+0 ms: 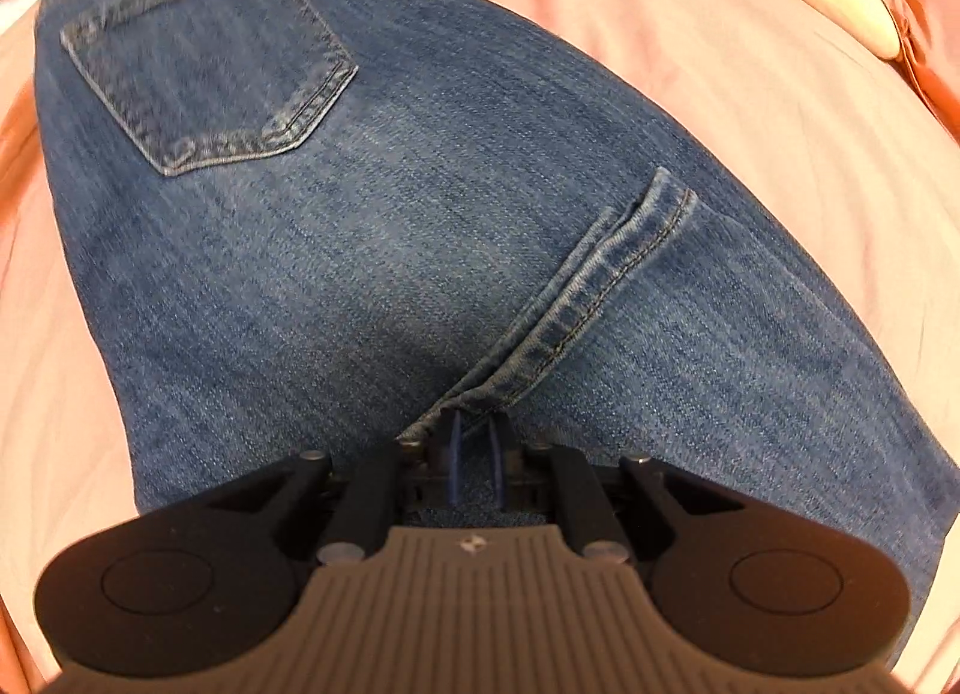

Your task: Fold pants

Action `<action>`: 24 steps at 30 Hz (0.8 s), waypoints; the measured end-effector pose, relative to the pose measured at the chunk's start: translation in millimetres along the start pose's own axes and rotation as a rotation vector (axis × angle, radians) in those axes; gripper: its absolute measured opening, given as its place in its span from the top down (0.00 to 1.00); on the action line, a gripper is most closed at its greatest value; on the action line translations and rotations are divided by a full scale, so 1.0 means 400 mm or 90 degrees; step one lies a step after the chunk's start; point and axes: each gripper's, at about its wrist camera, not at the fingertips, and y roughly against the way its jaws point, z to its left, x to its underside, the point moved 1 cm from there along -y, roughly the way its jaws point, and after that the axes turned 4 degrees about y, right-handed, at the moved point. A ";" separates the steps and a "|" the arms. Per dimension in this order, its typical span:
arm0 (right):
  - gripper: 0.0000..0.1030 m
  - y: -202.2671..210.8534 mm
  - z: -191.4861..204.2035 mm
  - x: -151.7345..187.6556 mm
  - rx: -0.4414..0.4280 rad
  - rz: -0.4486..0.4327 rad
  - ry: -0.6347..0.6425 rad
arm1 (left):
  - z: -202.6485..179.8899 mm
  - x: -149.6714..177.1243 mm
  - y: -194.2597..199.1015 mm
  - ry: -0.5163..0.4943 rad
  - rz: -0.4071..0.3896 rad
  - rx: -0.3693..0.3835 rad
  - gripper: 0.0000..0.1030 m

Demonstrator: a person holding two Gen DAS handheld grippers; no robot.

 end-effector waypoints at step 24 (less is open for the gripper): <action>0.71 0.320 -0.265 0.394 -0.004 -0.178 -0.227 | -0.878 0.252 0.078 -0.421 -0.031 -0.010 0.82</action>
